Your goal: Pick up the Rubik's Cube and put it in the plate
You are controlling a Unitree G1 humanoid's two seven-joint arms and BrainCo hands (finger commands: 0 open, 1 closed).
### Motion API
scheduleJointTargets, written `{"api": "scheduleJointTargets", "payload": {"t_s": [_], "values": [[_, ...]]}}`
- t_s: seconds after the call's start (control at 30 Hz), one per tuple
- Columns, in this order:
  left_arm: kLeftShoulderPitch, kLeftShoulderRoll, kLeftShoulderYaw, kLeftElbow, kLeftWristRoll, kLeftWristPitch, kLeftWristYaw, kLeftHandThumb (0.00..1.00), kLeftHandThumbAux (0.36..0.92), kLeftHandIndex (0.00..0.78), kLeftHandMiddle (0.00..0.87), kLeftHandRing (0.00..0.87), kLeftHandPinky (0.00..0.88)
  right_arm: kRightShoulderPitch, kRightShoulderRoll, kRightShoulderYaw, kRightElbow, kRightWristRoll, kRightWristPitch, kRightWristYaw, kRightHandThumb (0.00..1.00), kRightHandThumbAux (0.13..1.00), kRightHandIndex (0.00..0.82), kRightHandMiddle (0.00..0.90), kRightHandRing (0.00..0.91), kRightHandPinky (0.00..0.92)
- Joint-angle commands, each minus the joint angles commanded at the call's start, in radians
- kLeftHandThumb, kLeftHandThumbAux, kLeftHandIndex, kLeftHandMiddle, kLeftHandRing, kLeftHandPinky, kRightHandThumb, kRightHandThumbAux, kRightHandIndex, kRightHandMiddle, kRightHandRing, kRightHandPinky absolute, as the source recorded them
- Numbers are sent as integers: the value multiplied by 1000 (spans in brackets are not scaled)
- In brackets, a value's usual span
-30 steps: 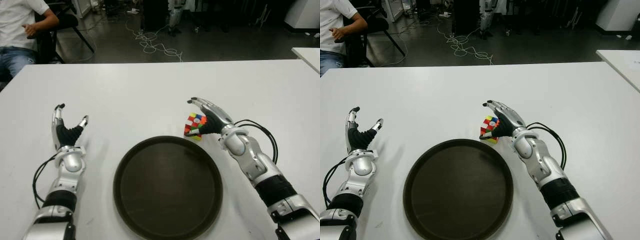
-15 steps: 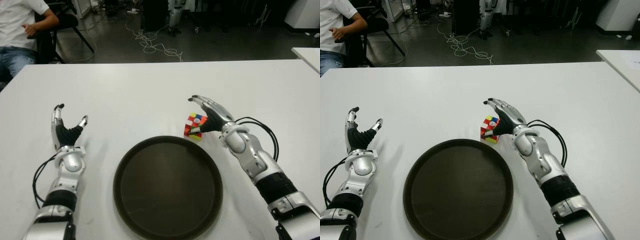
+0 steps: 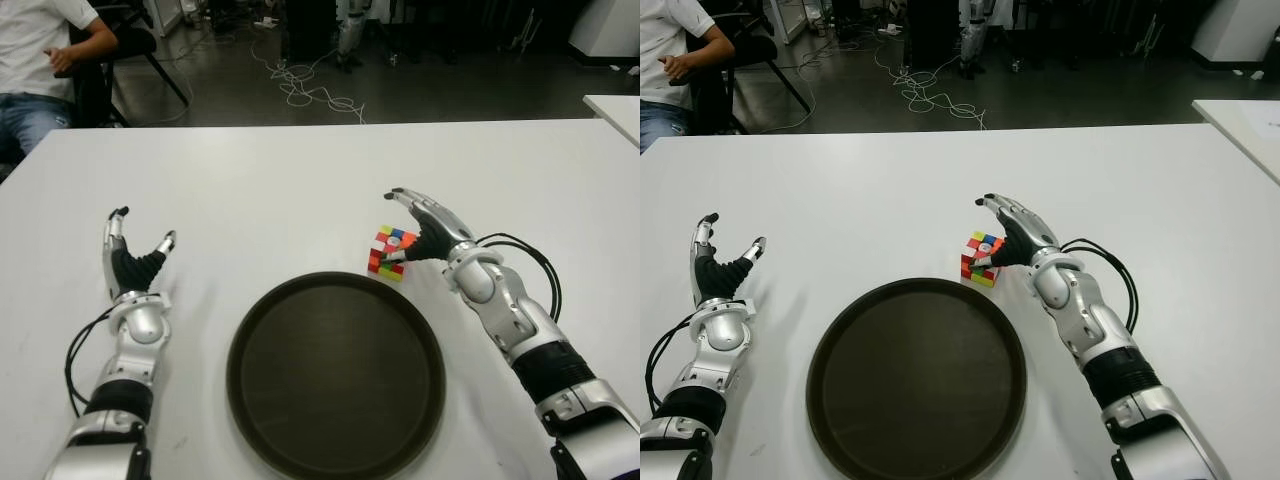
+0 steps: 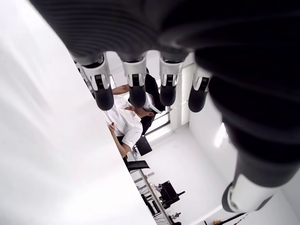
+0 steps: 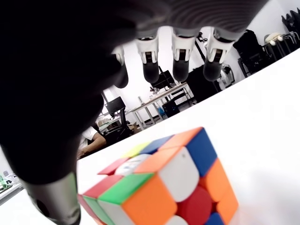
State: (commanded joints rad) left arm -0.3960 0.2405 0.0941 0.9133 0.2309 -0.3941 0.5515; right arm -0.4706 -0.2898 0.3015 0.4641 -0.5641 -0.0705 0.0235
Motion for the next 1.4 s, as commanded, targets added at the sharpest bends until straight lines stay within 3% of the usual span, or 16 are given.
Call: {"api": "scheduleJointTargets", "payload": {"t_s": [0.23,0.9,1.2,1.4], "values": [[-4,-2,2,5,-1,2,1,0,725,56,63,41,24,-2,5,-3,3,17,15,11,0,762,0,0,0,25],[-4,-5,-2,-8,-1,25,7,0,690,38,28,2,0,-5,0,28,13,-12,11,6,0,704,0,0,0,25],[0,-8,-4,-13,-2,18,10,0,723,52,67,46,22,-9,-2,47,22,-15,-5,20,0,730,0,0,0,23],[1,-9,-3,-11,-7,11,7,0,710,48,52,34,28,-12,2,56,28,-20,-10,18,0,726,0,0,0,24]]}}
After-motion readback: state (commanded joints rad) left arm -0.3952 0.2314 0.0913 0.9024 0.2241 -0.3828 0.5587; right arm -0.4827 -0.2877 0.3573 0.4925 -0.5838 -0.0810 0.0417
